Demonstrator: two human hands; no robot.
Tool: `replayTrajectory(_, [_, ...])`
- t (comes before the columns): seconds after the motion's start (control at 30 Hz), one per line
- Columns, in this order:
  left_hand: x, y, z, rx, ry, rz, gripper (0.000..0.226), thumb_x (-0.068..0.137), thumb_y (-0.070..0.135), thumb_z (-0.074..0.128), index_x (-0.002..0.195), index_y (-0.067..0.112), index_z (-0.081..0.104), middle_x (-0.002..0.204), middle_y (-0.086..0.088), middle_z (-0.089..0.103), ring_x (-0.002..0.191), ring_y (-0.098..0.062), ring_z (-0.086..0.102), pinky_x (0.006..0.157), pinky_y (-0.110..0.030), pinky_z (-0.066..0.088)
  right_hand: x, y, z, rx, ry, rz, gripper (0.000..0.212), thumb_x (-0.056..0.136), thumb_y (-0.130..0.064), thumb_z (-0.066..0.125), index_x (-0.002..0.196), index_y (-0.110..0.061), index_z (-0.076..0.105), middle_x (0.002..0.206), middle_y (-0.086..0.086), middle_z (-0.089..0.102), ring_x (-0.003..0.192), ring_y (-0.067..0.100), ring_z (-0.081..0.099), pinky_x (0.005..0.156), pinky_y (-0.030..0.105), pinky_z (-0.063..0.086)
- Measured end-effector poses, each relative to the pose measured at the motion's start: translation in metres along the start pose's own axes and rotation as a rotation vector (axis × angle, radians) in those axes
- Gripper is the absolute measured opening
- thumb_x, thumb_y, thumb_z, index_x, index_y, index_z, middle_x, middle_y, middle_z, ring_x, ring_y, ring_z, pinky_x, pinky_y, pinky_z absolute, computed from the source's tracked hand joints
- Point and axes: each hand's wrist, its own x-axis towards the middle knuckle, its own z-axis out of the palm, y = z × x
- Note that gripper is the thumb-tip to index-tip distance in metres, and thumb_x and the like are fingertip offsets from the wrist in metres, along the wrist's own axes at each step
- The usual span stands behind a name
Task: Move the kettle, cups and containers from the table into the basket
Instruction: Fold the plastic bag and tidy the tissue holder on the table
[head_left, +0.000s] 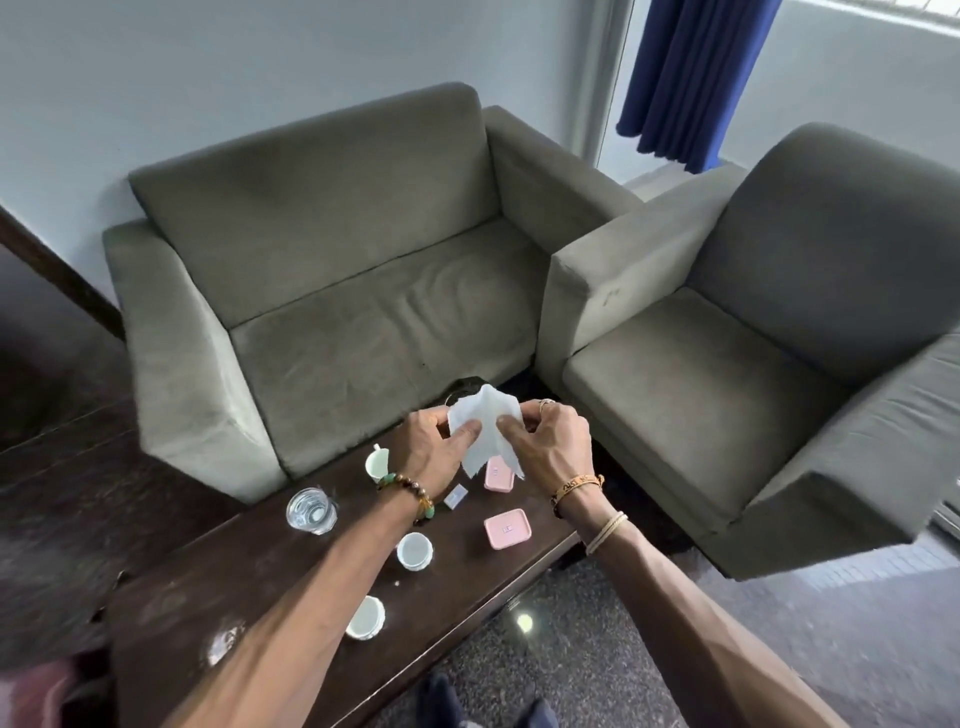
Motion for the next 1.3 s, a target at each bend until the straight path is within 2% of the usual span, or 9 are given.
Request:
replayTrajectory(0.1, [0.007, -0.022, 0.002, 0.088, -0.057, -0.090, 0.028, 0.081, 0.026, 0.074, 0.070, 0.002, 0.068, 0.059, 0.001, 0.057, 0.045, 0.000, 0.041, 0.043, -0.017, 0.031, 0.001, 0.003, 0.018, -0.045, -0.055, 0.028, 0.032, 0.082, -0.029, 0.066, 0.061, -0.006, 0.060, 0.055, -0.002, 0.054, 0.057, 0.017, 0.053, 0.052, 0.028, 0.033])
replayTrajectory(0.3, [0.027, -0.046, 0.007, 0.039, -0.076, -0.163, 0.027, 0.077, 0.024, 0.076, 0.067, 0.001, 0.064, 0.057, -0.001, 0.058, 0.052, -0.013, 0.051, 0.039, -0.012, 0.032, 0.021, 0.005, 0.042, -0.062, -0.136, 0.116, 0.027, 0.081, -0.029, 0.067, 0.063, -0.010, 0.063, 0.067, 0.008, 0.069, 0.072, 0.027, 0.067, 0.068, 0.037, 0.054])
replayTrajectory(0.37, [0.040, -0.046, 0.007, -0.008, -0.072, -0.171, 0.027, 0.079, 0.020, 0.075, 0.069, -0.002, 0.063, 0.060, -0.008, 0.061, 0.056, -0.017, 0.054, 0.048, -0.025, 0.042, 0.030, 0.002, 0.047, -0.053, -0.127, 0.123, 0.029, 0.082, -0.029, 0.066, 0.061, -0.011, 0.061, 0.066, 0.008, 0.070, 0.071, 0.027, 0.068, 0.070, 0.039, 0.055])
replayTrajectory(0.47, [0.059, -0.046, 0.006, -0.018, -0.079, -0.155, 0.027, 0.082, 0.020, 0.072, 0.072, -0.004, 0.064, 0.066, -0.021, 0.067, 0.059, -0.021, 0.055, 0.054, -0.035, 0.049, 0.043, -0.001, 0.054, -0.037, -0.097, 0.110, 0.035, 0.083, -0.031, 0.064, 0.055, -0.013, 0.053, 0.062, 0.007, 0.069, 0.066, 0.026, 0.067, 0.066, 0.040, 0.055])
replayTrajectory(0.57, [0.076, -0.046, 0.008, 0.027, -0.064, -0.111, 0.026, 0.083, 0.021, 0.070, 0.064, 0.007, 0.059, 0.055, -0.007, 0.059, 0.053, -0.017, 0.049, 0.040, -0.013, 0.033, 0.062, -0.001, 0.065, -0.042, -0.092, 0.106, 0.033, 0.082, -0.034, 0.063, 0.061, -0.010, 0.058, 0.061, 0.005, 0.067, 0.063, 0.025, 0.065, 0.062, 0.038, 0.054])
replayTrajectory(0.7, [0.104, -0.063, 0.016, 0.234, -0.033, -0.106, 0.030, 0.083, 0.034, 0.066, 0.064, 0.012, 0.060, 0.060, -0.003, 0.061, 0.056, -0.017, 0.048, 0.046, -0.026, 0.027, 0.094, 0.009, 0.091, -0.143, -0.114, 0.091, 0.034, 0.079, -0.039, 0.060, 0.058, -0.013, 0.054, 0.054, -0.003, 0.057, 0.055, 0.019, 0.054, 0.049, 0.028, 0.035])
replayTrajectory(0.9, [0.136, -0.119, 0.057, 0.223, 0.013, -0.264, 0.049, 0.081, 0.034, 0.068, 0.049, 0.013, 0.037, 0.054, -0.011, 0.050, 0.065, -0.039, 0.054, 0.051, -0.036, 0.030, 0.145, 0.047, 0.140, -0.265, -0.264, 0.075, 0.037, 0.075, -0.030, 0.062, 0.052, -0.008, 0.044, 0.046, 0.001, 0.047, 0.050, 0.022, 0.046, 0.046, 0.031, 0.032])
replayTrajectory(1.17, [0.184, -0.180, 0.124, 0.290, 0.086, -0.344, 0.049, 0.082, 0.031, 0.068, 0.052, 0.020, 0.031, 0.051, 0.005, 0.036, 0.056, -0.022, 0.037, 0.053, -0.035, 0.013, 0.210, 0.112, 0.193, -0.278, -0.368, 0.024, 0.025, 0.079, -0.023, 0.061, 0.060, -0.006, 0.062, 0.045, -0.005, 0.047, 0.044, 0.008, 0.043, 0.046, 0.016, 0.035])
replayTrajectory(1.3, [0.210, -0.205, 0.146, 0.298, 0.095, -0.398, 0.033, 0.084, 0.033, 0.063, 0.060, 0.019, 0.045, 0.066, 0.001, 0.049, 0.063, -0.020, 0.044, 0.050, -0.029, 0.017, 0.236, 0.133, 0.215, -0.267, -0.377, 0.053, 0.026, 0.082, -0.025, 0.059, 0.064, -0.006, 0.063, 0.055, 0.002, 0.060, 0.055, 0.021, 0.053, 0.052, 0.028, 0.038])
